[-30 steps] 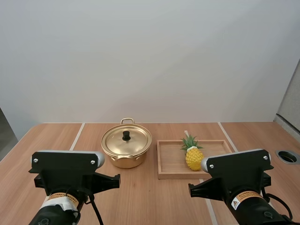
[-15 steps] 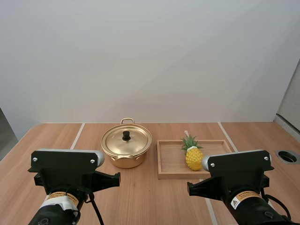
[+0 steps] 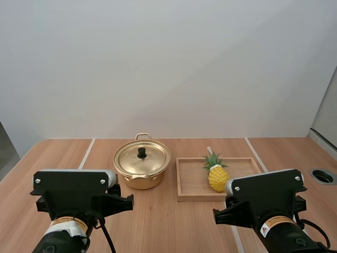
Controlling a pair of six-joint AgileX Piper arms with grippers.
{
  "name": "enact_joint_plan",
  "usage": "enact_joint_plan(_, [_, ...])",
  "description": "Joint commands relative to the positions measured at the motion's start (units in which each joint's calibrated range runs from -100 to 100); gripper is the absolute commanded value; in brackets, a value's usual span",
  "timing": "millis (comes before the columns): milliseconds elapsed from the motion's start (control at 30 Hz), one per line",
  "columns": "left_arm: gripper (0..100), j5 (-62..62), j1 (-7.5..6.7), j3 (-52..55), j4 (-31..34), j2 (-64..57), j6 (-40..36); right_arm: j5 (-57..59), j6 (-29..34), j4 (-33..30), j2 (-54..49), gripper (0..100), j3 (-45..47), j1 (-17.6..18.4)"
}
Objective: Open the pot, put the pineapple inside, and close it
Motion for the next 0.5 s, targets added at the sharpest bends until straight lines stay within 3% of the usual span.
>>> enact_joint_plan(0, [100,-0.4,0.07,0.0,1.4,-0.3,-0.6,-0.1,0.2,-0.5,-0.3,100,0.0,-0.2])
enact_joint_plan(167, [100,-9.0,0.07,-0.3,7.4,-0.3,1.8,-4.9,0.2,-4.8,-0.3,100,-3.2,-0.2])
enact_joint_plan(367, [100,-25.6,0.07,-12.8,9.2,-0.3,5.1,-21.0,-0.5,-14.2,-0.3,100,-16.8,-0.2])
enact_joint_plan(467, [100,-25.0,0.07,-21.8,9.2,-0.3,6.7,-17.9,-0.2,-14.0,-0.3,100,-24.2,-0.6])
